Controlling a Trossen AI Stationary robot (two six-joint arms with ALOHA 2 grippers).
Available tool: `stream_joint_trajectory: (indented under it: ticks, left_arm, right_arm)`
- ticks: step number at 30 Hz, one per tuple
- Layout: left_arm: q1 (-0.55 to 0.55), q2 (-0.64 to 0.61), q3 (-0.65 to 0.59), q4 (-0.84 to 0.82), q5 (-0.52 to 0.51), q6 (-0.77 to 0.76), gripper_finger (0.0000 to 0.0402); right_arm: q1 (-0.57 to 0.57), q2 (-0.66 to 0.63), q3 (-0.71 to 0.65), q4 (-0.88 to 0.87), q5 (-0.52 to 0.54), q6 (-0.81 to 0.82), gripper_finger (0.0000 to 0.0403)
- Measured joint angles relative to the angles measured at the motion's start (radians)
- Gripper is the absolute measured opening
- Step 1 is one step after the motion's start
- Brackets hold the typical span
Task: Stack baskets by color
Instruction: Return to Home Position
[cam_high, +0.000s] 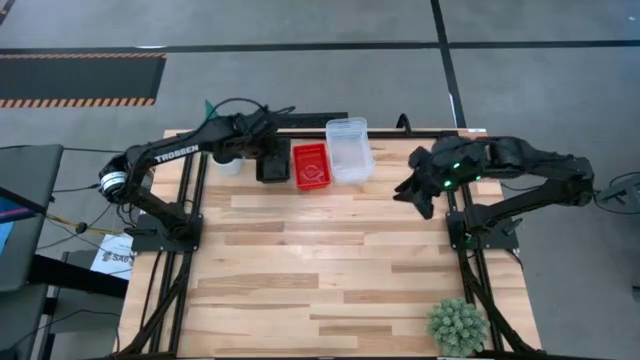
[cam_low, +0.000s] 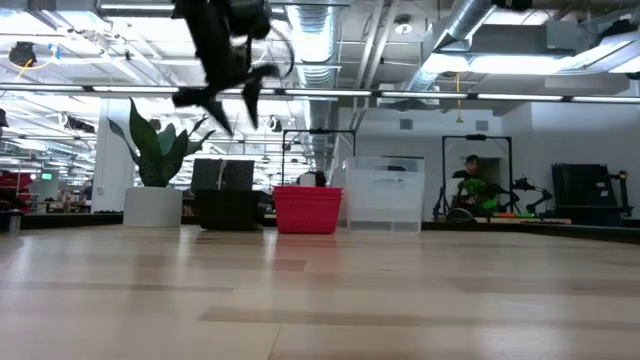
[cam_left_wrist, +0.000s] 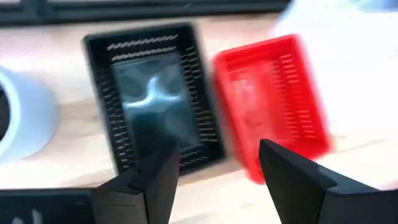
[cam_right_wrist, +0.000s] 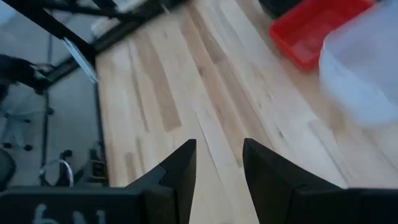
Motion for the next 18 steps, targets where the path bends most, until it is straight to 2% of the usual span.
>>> stream_joint_trajectory:
  ticks: [5,10,12,15,18]
  left_arm:
    - [-0.089,-0.015,0.208,-0.031,0.026,0.105,0.0201]
    - [-0.223,-0.03,0.473,-0.039,0.053,0.245,0.0197]
    - [-0.264,-0.03,0.573,-0.038,0.054,0.289,0.0197]
    - [-0.319,-0.032,0.698,-0.055,0.054,0.332,0.0197]
    - [-0.415,-0.062,0.735,-0.037,0.023,0.513,0.0197]
  right_arm:
    - [0.023,-0.017,0.197,-0.029,-0.003,-0.088,0.0153]
    - [0.016,-0.062,0.41,-0.102,0.001,-0.342,0.0154]
    - [0.007,-0.076,0.466,-0.116,0.002,-0.363,0.0155]
    - [0.007,-0.127,0.471,-0.121,0.002,-0.407,0.0157]
    - [0.007,-0.221,0.43,-0.098,0.072,-0.382,0.0156]
